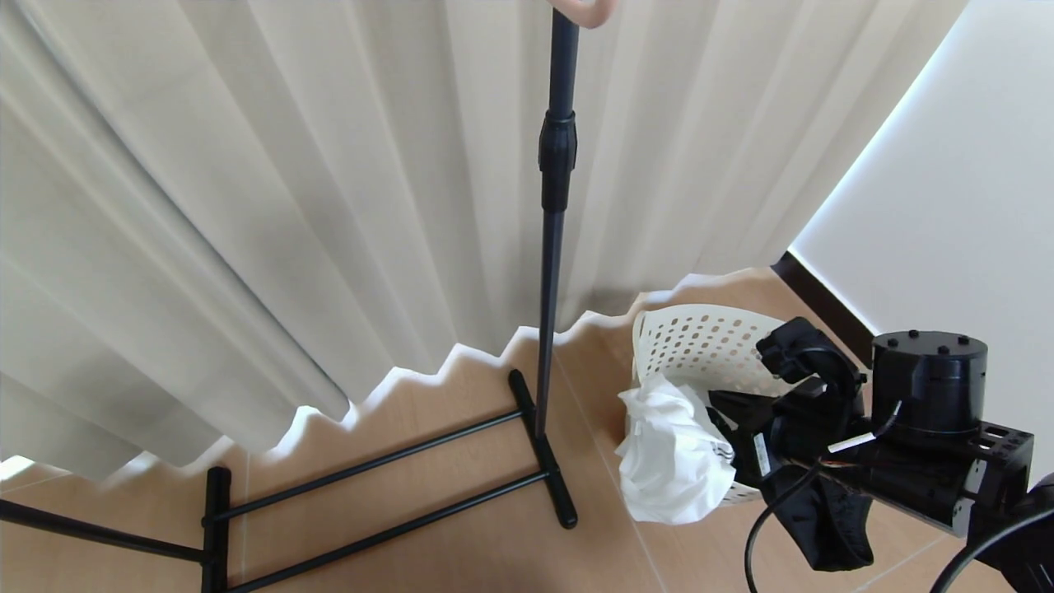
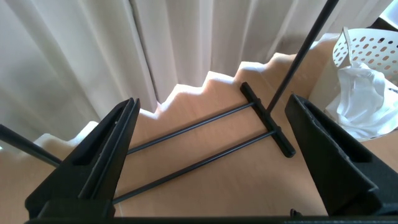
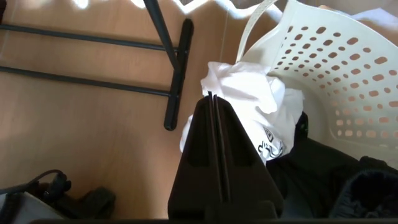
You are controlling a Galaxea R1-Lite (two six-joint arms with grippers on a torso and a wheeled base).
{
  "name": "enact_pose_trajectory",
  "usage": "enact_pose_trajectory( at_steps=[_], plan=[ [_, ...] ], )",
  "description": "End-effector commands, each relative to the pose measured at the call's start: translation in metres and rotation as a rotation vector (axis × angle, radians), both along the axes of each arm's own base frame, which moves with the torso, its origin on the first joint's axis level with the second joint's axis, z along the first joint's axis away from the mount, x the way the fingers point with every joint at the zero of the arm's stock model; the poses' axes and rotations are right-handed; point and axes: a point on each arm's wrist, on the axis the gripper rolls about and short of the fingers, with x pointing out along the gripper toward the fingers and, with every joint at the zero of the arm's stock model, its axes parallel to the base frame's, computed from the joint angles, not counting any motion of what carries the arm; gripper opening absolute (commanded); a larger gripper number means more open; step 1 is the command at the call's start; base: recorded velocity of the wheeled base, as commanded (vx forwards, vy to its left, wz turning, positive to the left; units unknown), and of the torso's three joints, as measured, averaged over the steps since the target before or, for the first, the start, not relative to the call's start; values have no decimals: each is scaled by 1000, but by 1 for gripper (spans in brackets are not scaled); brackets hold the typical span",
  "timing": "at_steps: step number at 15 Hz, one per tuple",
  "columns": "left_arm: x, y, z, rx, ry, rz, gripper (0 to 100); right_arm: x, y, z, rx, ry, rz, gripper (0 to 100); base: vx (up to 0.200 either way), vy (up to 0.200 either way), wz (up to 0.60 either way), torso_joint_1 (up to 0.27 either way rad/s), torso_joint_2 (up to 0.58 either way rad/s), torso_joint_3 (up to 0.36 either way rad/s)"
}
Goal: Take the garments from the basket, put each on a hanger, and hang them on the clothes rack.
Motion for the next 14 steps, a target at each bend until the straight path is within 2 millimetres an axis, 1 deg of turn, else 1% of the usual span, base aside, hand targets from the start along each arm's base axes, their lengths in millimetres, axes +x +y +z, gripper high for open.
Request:
enact_pose_trajectory(
  at_steps=[1,2,4,5,6,8,10,12,14],
  plan=[
    [0,0,0,0,0,1,100,2,1,-5,-12,20,-8,0,0,0,0,0,0,0],
    [0,0,0,0,0,1,100,8,2,-14,-25,48,-14,100,0,0,0,0,0,0],
    [0,0,0,0,0,1,100,20,5,-32,-54,109,-22,100,0,0,0,0,0,0],
    [0,0,0,0,0,1,100,34,9,-51,-80,158,-25,100,0,0,0,0,0,0],
    [0,0,0,-2,0,0,100,40,12,-57,-92,166,-22,100,0,0,0,0,0,0],
    [0,0,0,0,0,1,100,61,20,-78,-155,182,0,100,0,0,0,0,0,0],
    [0,0,0,0,0,1,100,80,20,-96,-176,200,-30,100,0,0,0,0,0,0],
    [0,0,0,0,0,1,100,92,20,-107,-199,198,-31,100,0,0,0,0,0,0],
    [0,0,0,0,0,1,100,100,17,-115,-208,197,-38,100,0,0,0,0,0,0]
  ],
)
